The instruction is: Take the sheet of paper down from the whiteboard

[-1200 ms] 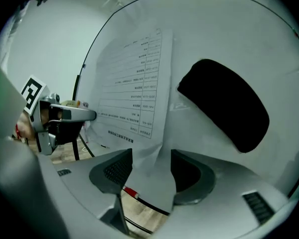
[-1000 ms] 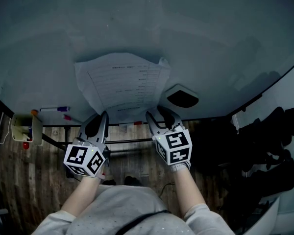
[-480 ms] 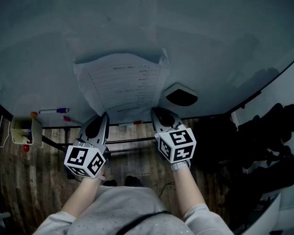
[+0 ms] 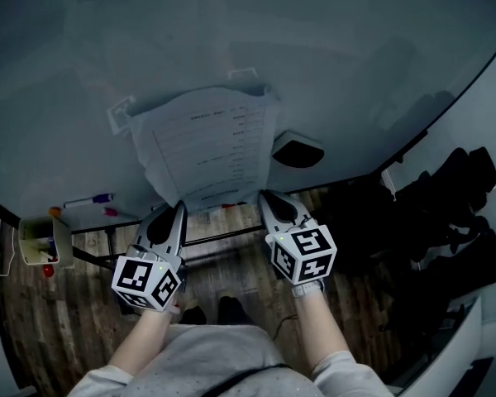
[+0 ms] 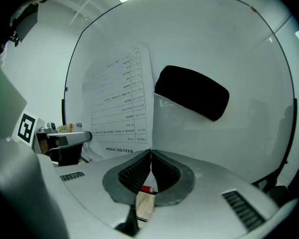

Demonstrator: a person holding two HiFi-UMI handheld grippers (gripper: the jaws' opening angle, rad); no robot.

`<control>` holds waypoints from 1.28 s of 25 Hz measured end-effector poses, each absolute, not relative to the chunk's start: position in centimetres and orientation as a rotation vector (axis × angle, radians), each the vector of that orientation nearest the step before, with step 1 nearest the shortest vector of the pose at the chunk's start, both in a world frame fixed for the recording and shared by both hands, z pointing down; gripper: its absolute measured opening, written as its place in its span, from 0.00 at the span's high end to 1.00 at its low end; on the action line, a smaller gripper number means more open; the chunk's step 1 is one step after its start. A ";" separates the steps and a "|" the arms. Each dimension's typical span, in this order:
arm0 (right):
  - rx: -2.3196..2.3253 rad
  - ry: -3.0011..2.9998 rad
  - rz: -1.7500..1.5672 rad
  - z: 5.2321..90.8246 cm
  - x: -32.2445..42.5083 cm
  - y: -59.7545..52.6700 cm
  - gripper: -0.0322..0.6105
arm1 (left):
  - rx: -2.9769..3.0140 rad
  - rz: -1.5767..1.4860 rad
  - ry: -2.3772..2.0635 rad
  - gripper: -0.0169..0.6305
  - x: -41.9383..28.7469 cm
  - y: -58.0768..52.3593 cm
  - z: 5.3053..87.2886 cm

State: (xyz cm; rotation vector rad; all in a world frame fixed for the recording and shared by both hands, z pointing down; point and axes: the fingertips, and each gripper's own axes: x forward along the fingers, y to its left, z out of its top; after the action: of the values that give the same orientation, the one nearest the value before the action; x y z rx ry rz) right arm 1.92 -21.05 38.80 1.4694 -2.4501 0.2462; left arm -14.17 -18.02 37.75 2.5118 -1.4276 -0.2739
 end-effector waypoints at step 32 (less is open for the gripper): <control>1.338 -2.520 0.454 43.9 4.5 -6.2 0.92 | 2.441 -0.151 -1.398 0.95 -11.2 -4.2 42.6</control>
State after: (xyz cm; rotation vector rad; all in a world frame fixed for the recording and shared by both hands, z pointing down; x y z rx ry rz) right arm 4.46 -6.20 43.93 1.3385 -2.5199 0.4538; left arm -11.25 -4.18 42.59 2.4406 -1.3976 -0.1507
